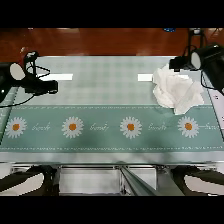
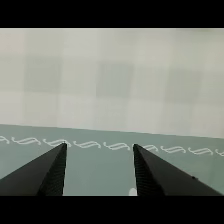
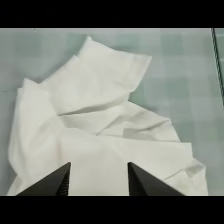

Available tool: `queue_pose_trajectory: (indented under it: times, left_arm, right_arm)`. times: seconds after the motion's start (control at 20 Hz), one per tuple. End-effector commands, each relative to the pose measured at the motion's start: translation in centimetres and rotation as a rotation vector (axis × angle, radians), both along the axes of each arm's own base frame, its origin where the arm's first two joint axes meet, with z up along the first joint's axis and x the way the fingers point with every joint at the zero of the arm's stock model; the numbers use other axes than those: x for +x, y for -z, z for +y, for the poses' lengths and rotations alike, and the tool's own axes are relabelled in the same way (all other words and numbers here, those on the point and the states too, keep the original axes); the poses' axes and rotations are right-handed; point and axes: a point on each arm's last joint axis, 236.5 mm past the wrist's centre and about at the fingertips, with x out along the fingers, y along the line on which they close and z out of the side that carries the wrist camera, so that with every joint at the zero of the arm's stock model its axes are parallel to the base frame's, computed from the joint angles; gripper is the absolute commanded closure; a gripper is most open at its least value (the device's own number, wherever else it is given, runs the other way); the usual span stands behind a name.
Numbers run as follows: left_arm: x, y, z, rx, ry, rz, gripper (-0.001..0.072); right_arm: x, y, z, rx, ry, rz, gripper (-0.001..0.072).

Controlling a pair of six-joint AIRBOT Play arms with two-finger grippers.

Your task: Fold the shirts.

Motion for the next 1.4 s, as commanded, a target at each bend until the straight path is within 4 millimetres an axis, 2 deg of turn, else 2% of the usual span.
queue_pose_trajectory:
  times: [0.0,0.15,0.3,0.35,0.4,0.45,0.5,0.55,0.6,0.65,0.7,0.8,0.9,1.0,1.05,1.15,1.25,1.35]
  left_arm:
    - [-0.7,-0.1,-1.4,-0.095,0.006,0.005,0.0199]
    - [-0.9,0.5,-3.1,-0.135,0.024,0.006,0.0199]
    - [-0.9,0.6,-5.3,-0.194,0.032,-0.005,0.0199]
    - [-0.8,0.5,-6.2,-0.216,0.037,-0.011,0.0199]
    - [-0.8,0.5,-7.1,-0.23,0.046,-0.019,0.0199]
    - [-0.6,0.4,-7.9,-0.242,0.055,-0.029,0.0199]
    - [-0.5,0.2,-8.3,-0.242,0.065,-0.042,0.0199]
    - [-0.3,0.0,-8.4,-0.239,0.074,-0.049,0.0199]
    - [-0.2,-0.5,-7.7,-0.236,0.066,-0.051,0.0199]
    - [0.1,-1.5,-6.8,-0.238,0.049,-0.062,0.0199]
    - [0.4,-3.1,-5.4,-0.238,0.025,-0.088,0.0199]
    - [0.8,-7.6,-2.3,-0.23,-0.03,-0.194,0.0199]
    - [-0.2,-12.3,0.4,-0.202,-0.069,-0.325,0.0199]
    - [-2.5,-14.9,1.5,-0.16,-0.053,-0.413,0.0199]
    - [-3.8,-15.1,1.4,-0.158,-0.056,-0.43,0.0199]
    - [-5.8,-14.8,0.1,-0.206,-0.055,-0.443,0.0199]
    - [-7.3,-14.2,-1.5,-0.271,-0.052,-0.441,0.0199]
    - [-8.0,-13.2,-2.3,-0.282,-0.034,-0.422,0.0199]
  right_arm:
    - [-1.1,6.6,-3.5,0.197,0.123,0.168,0.0302]
    - [-3.7,13.2,-3.4,0.285,0.152,0.38,0.0302]
    - [-4.4,16.4,-3.1,0.284,0.144,0.46,0.0302]
    - [-4.5,16.9,-3.0,0.29,0.146,0.47,0.0311]
    - [-4.6,17.2,-2.8,0.295,0.146,0.477,0.0355]
    - [-4.6,17.2,-2.5,0.309,0.139,0.479,0.0479]
    - [-4.8,17.2,-1.4,0.339,0.089,0.496,0.0657]
    - [-5.1,17.0,-0.2,0.37,0.032,0.523,0.0691]
    - [-5.5,16.4,0.5,0.401,0.025,0.546,0.0691]
    - [-5.4,15.0,0.6,0.403,0.016,0.556,0.0692]
    - [-4.9,13.0,0.7,0.395,-0.013,0.537,0.0692]
    - [-2.2,6.3,0.9,0.372,-0.06,0.377,0.0692]
    - [0.4,-2.9,1.9,0.395,-0.115,0.132,0.0692]
    - [0.2,-12.6,3.3,0.398,-0.198,-0.077,0.0692]
    - [-0.4,-16.8,3.9,0.394,-0.233,-0.169,0.0692]
    - [-2.6,-24.8,5.0,0.382,-0.294,-0.345,0.0692]
    - [-5.4,-31.1,6.4,0.382,-0.366,-0.483,0.0692]
    - [-8.2,-35.8,8.5,0.415,-0.448,-0.606,0.0692]
